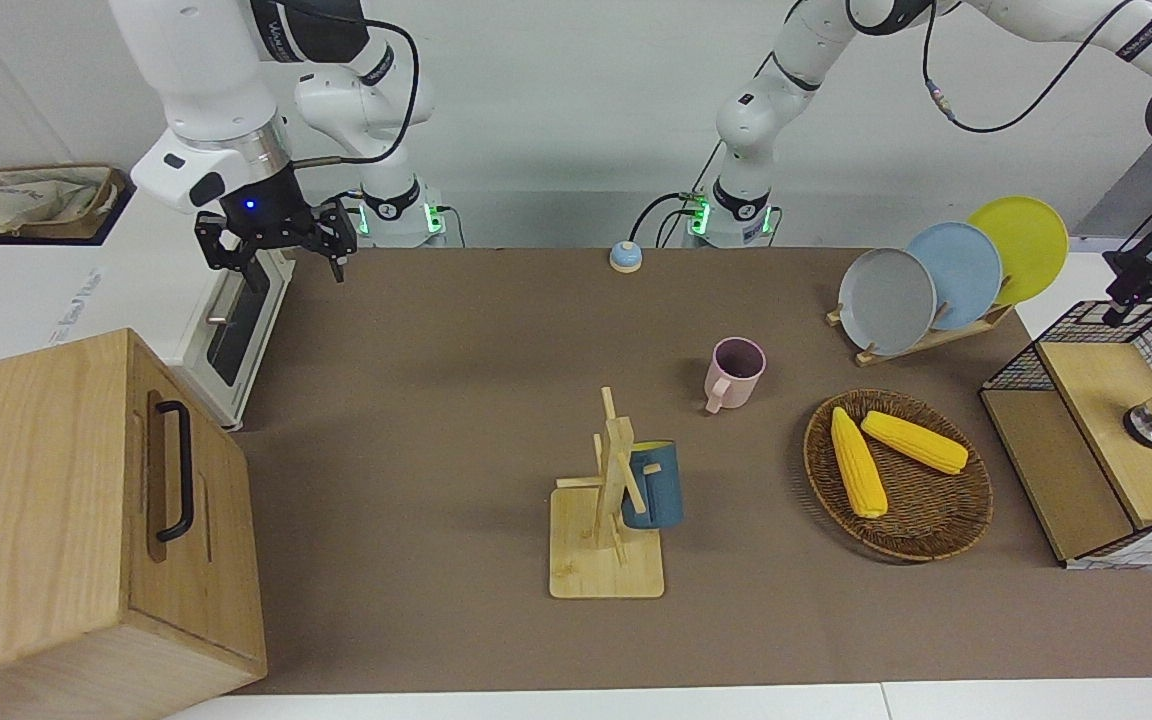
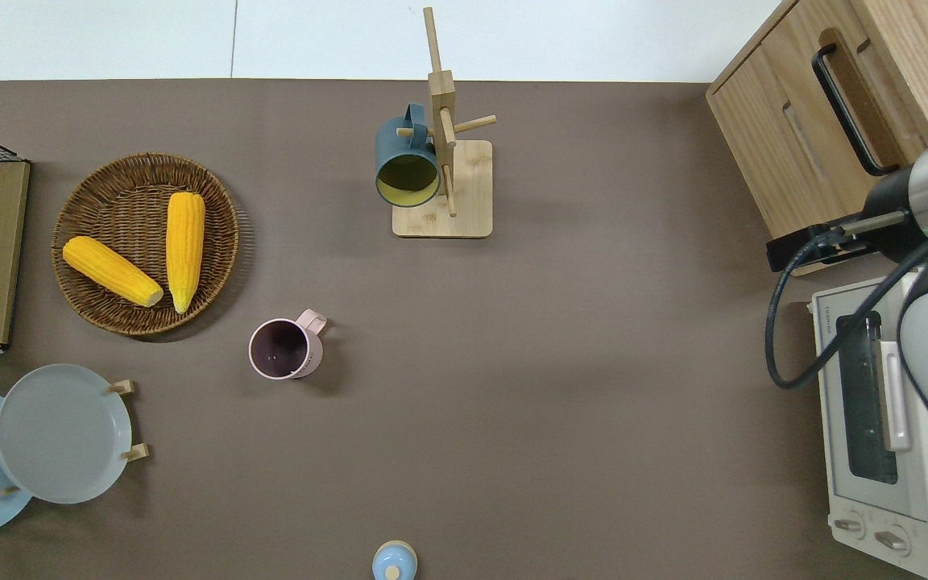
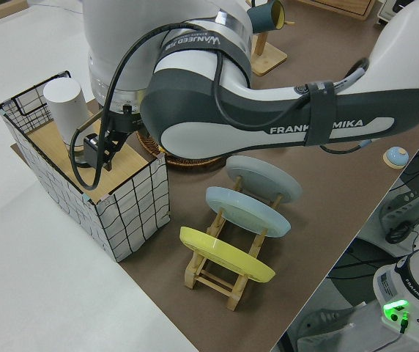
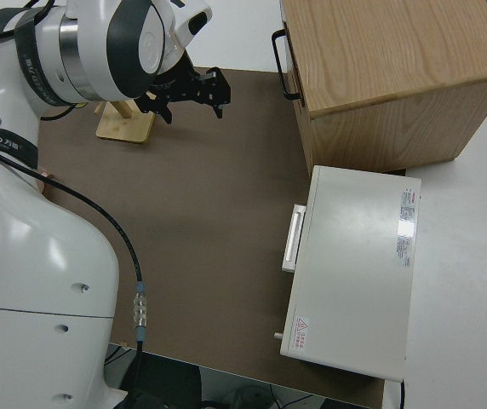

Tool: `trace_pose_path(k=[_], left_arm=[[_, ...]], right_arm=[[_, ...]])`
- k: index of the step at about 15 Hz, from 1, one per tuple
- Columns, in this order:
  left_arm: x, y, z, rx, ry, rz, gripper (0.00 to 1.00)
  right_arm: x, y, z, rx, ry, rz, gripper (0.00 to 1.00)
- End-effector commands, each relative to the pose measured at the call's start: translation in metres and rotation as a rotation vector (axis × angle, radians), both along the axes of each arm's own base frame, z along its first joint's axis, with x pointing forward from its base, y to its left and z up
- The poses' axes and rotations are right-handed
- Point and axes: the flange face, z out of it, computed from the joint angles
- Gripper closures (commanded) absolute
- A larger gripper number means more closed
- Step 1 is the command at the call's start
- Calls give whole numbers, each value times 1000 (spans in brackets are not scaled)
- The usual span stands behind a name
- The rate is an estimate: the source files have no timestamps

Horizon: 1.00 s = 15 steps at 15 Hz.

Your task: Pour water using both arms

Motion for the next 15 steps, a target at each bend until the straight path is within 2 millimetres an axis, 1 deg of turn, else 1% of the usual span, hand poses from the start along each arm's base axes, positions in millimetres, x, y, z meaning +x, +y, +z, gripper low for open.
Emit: trace_pose_path(k=[1, 2, 4, 5, 7, 8, 11, 14, 15], left_arm=[[-13, -27, 41, 25, 33, 41, 0], [-17, -35, 52, 25, 30, 53, 0], [-16, -71, 76, 45, 35, 56, 0], [-13, -92, 86, 76, 45, 26, 0], [-12, -119, 91, 98, 72, 11, 0], [-12, -128, 93, 100, 81, 5, 0], [-11, -139, 93, 89, 98, 11, 0], [-2, -174, 91, 78, 116, -15, 0], [1, -181, 92, 77, 113, -25, 0]], right_arm=[[-4, -2, 4, 16, 5, 3, 13], [-4, -2, 4, 16, 5, 3, 13], [-4, -2, 4, 16, 5, 3, 13], [-4, -2, 4, 16, 5, 3, 13], [-4, -2, 4, 16, 5, 3, 13], [-4, -2, 4, 16, 5, 3, 13], [-4, -2, 4, 16, 5, 3, 13], [-4, -2, 4, 16, 5, 3, 13], [-4, -2, 4, 16, 5, 3, 11]])
